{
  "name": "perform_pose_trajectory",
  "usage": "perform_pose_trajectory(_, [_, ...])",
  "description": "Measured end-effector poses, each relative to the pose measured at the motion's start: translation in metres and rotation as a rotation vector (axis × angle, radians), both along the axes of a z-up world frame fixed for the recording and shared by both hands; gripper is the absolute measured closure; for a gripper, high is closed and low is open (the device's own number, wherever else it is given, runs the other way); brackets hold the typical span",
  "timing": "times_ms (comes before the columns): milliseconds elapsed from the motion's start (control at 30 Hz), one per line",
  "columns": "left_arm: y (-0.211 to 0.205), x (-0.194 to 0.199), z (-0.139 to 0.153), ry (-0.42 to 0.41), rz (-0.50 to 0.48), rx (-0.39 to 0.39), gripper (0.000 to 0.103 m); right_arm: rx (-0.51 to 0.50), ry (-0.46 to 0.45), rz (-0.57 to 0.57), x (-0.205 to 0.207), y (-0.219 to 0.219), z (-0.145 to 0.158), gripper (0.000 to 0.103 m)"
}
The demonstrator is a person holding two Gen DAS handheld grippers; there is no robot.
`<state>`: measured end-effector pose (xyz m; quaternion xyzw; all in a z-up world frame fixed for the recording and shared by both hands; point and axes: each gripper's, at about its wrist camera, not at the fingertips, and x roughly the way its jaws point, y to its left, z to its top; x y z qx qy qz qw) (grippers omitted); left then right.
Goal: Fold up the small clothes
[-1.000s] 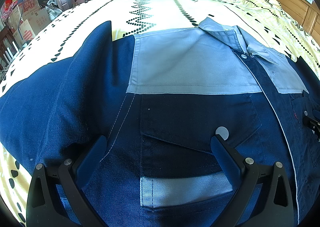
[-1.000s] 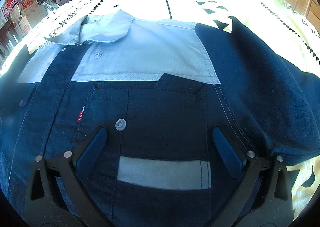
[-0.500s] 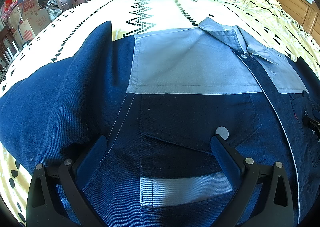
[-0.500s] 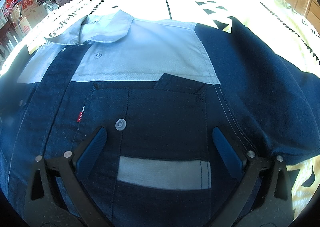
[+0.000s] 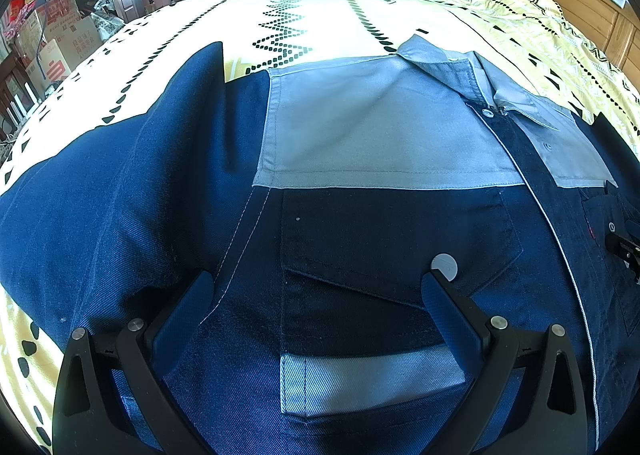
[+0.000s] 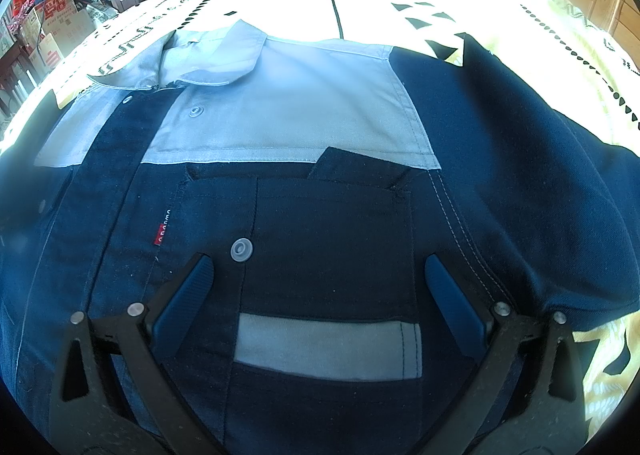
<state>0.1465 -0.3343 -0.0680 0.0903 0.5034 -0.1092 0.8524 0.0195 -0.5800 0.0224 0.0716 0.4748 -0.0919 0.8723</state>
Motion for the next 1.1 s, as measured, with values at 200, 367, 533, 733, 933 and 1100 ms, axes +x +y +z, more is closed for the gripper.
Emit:
perform_pose_trajectory(200, [-0.0001,0.0000,0.0000,0.000,0.000,0.000,0.000,-0.001,0.000,0.000,0.0000,0.0000,-0.0001,0.000])
perform_pose_trajectory(367, [0.0000,-0.0001,0.0000,0.000,-0.001,-0.002,0.000,0.000,0.000,0.000,0.0000,-0.0001,-0.0002,0.000])
perform_pose_trajectory(533, [0.0000,-0.0001,0.0000,0.002,-0.035,-0.034,0.000,0.000,0.000,0.000,0.0002,0.0001,-0.0002,0.000])
perform_pose_trajectory(733, [0.0000,-0.0001,-0.0001,0.002,-0.036,-0.035,0.000,0.000,0.000,0.000,0.0002,0.0001,-0.0002,0.000])
perform_pose_trajectory(933, [0.0000,0.0001,-0.0001,0.002,-0.036,-0.035,0.000,0.000,0.000,0.000,0.0003,0.0002,-0.0003,0.000])
perform_pose_trajectory(1100, [-0.0001,0.0000,-0.0001,0.002,-0.036,-0.035,0.000,0.000,0.000,0.000,0.0003,0.0002,-0.0003,0.000])
